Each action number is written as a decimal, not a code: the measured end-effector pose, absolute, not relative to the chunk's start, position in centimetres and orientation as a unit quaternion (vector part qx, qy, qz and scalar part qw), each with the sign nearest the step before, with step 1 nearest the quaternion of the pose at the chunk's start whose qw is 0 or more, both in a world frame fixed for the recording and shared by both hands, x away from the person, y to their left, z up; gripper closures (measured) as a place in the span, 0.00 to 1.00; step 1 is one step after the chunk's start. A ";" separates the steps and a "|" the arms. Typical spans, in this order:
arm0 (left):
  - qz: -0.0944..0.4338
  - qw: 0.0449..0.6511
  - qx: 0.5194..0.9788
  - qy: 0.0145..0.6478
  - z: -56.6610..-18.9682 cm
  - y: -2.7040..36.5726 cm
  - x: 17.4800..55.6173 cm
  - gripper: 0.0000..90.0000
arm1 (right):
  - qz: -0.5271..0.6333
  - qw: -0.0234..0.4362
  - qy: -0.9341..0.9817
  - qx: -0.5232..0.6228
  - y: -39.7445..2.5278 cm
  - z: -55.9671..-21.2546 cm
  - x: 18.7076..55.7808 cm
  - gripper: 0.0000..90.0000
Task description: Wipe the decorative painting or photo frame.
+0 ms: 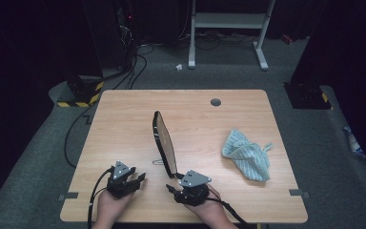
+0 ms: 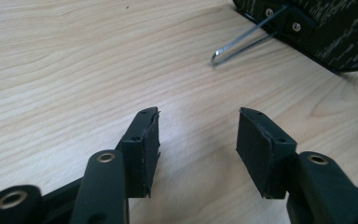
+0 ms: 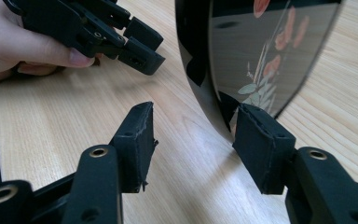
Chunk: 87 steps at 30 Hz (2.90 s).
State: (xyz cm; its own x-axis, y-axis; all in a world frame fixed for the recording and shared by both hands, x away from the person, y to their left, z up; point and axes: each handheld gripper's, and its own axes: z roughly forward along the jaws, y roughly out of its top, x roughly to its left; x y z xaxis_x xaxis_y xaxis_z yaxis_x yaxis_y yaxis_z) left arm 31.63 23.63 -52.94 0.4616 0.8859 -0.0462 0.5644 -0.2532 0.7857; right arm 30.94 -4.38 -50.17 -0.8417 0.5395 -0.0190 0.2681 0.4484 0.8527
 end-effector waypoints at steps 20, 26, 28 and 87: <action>0.209 0.402 0.769 0.451 -52.7 22.7 29.4 0.48 | 0.474 0.137 0.839 0.229 -3.6 -50.0 31.8 0.48; 0.204 0.425 0.779 0.413 -51.6 19.8 28.7 0.43 | 0.453 0.175 0.830 0.276 -7.0 -50.4 32.2 0.48; 0.206 0.431 0.781 0.402 -51.2 19.1 28.6 0.43 | 0.438 0.191 0.830 0.288 -8.0 -50.7 32.5 0.48; 0.253 0.447 0.732 0.449 -50.1 21.7 31.8 0.62 | 0.395 0.195 0.821 0.362 -12.2 -51.8 33.1 0.53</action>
State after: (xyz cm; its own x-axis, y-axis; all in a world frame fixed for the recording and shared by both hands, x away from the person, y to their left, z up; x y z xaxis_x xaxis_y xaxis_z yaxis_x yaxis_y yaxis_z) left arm 31.79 21.66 -50.12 0.4695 0.8824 -0.0307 0.4307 -0.1985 0.8804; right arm 33.11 -12.17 -51.85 -0.6611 0.7495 -0.0347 0.4414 0.4259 0.7898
